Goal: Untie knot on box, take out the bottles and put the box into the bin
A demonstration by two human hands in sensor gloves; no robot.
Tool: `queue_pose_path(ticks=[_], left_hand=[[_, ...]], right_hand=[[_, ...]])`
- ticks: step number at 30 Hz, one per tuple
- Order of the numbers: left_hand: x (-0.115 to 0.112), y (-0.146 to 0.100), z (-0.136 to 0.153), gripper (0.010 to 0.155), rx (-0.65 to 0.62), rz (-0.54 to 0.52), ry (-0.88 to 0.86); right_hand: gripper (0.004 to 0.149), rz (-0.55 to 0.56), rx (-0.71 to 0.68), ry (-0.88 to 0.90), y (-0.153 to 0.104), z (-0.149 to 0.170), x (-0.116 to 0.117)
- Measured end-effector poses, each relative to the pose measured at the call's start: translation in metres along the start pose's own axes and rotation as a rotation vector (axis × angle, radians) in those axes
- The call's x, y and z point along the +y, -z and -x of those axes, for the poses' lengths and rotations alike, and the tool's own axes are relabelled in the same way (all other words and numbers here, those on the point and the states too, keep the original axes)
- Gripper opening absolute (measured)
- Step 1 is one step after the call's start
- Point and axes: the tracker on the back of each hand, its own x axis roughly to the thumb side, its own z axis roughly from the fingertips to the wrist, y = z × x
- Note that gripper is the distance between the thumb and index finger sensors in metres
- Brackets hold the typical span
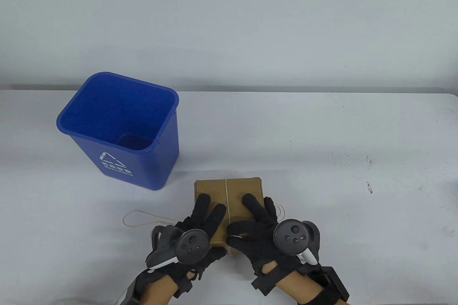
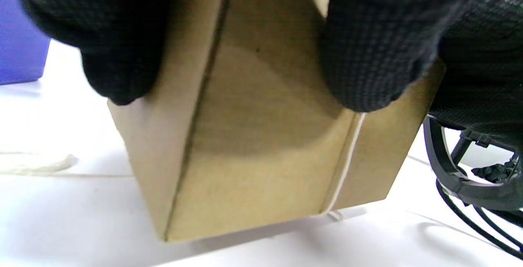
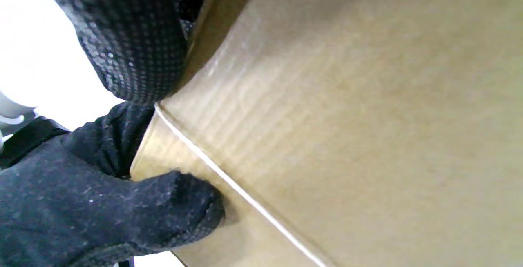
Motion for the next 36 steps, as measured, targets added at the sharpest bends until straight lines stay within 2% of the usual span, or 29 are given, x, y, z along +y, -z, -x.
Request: queue_pose_path(ticks=[5,9,11,16,20,24,26,32,36], left_hand=[[-0.004,0.002,0.009,0.103,0.010,0.040,-0.026],[-0.004,0.002,0.012,0.103,0.026,0.051,-0.019],[-0.006,0.003,0.016,0.104,0.049,0.100,-0.010],[-0.011,0.004,0.028,0.105,0.060,0.143,-0.018],[-0.012,0.005,0.034,0.102,0.057,0.138,-0.043],[-0.013,0.005,0.033,0.102,0.056,0.141,-0.028],[-0.012,0.005,0.033,0.102,0.056,0.143,-0.028],[-0.011,0.004,0.038,0.102,0.050,0.171,-0.051],[-0.011,0.004,0.039,0.102,0.049,0.172,-0.069]], right_hand=[[0.031,-0.051,0.063,0.179,0.003,0.006,-0.002],[0.032,-0.056,0.096,0.372,0.005,0.016,-0.014],[0.032,-0.061,0.112,0.480,0.007,0.024,-0.020],[0.032,-0.017,0.167,0.749,0.012,0.052,-0.039],[0.033,0.016,0.148,0.909,0.014,0.062,-0.055],[0.032,0.058,0.131,0.871,0.012,0.063,-0.068],[0.032,0.066,0.143,0.908,0.012,0.067,-0.069],[0.032,0.244,0.224,1.056,0.005,0.089,-0.092],[0.033,0.367,0.273,0.980,-0.001,0.103,-0.113]])
